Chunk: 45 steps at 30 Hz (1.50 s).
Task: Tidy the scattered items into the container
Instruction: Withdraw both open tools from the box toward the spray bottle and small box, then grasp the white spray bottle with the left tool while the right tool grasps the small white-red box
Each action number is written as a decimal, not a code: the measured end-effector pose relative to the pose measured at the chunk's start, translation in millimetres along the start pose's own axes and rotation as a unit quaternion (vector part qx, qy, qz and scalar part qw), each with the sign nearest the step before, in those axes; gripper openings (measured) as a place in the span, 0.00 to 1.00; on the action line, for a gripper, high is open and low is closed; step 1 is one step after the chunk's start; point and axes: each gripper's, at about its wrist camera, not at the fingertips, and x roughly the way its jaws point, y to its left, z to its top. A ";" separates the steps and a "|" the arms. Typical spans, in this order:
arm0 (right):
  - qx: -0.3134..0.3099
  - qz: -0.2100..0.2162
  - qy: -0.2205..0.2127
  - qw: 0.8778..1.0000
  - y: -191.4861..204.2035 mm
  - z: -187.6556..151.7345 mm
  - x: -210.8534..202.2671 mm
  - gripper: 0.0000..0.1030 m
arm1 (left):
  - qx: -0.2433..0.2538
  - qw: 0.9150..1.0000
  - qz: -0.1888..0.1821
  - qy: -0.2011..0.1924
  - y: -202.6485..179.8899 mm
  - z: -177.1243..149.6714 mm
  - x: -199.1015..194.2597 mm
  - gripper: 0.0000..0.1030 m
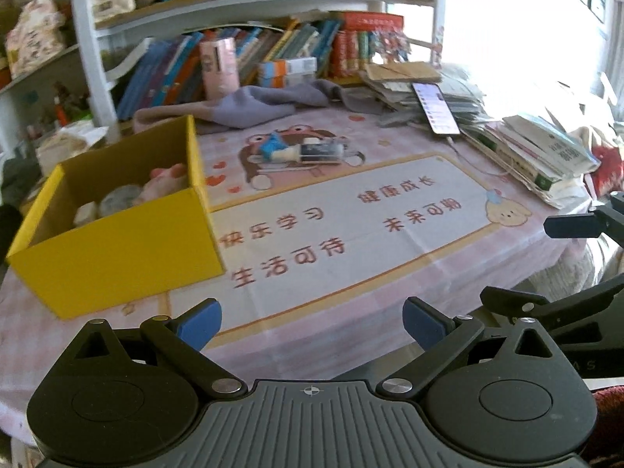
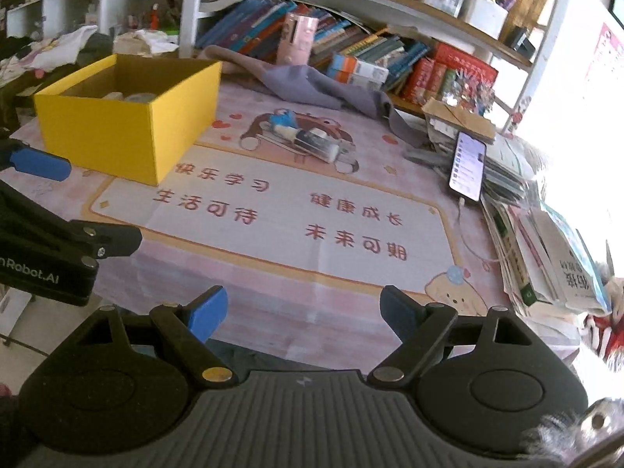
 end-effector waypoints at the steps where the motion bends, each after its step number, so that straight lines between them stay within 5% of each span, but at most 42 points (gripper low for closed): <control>1: 0.004 -0.002 0.000 1.000 -4.3 0.9 2.7 0.82 | 0.004 1.000 -0.004 0.003 -3.0 2.5 4.5 0.98; 18: 0.047 0.015 0.037 0.998 -73.3 28.3 92.2 0.82 | 0.029 0.998 0.000 0.047 -27.4 61.1 95.5 0.98; 35: 0.042 0.104 -0.010 0.994 -148.9 104.6 184.7 0.77 | -0.055 0.993 0.093 0.051 -17.5 154.3 162.4 0.98; 45: -0.004 0.125 -0.030 0.992 -166.4 137.6 248.9 0.62 | -0.088 0.985 0.133 0.065 -10.8 187.0 214.4 0.98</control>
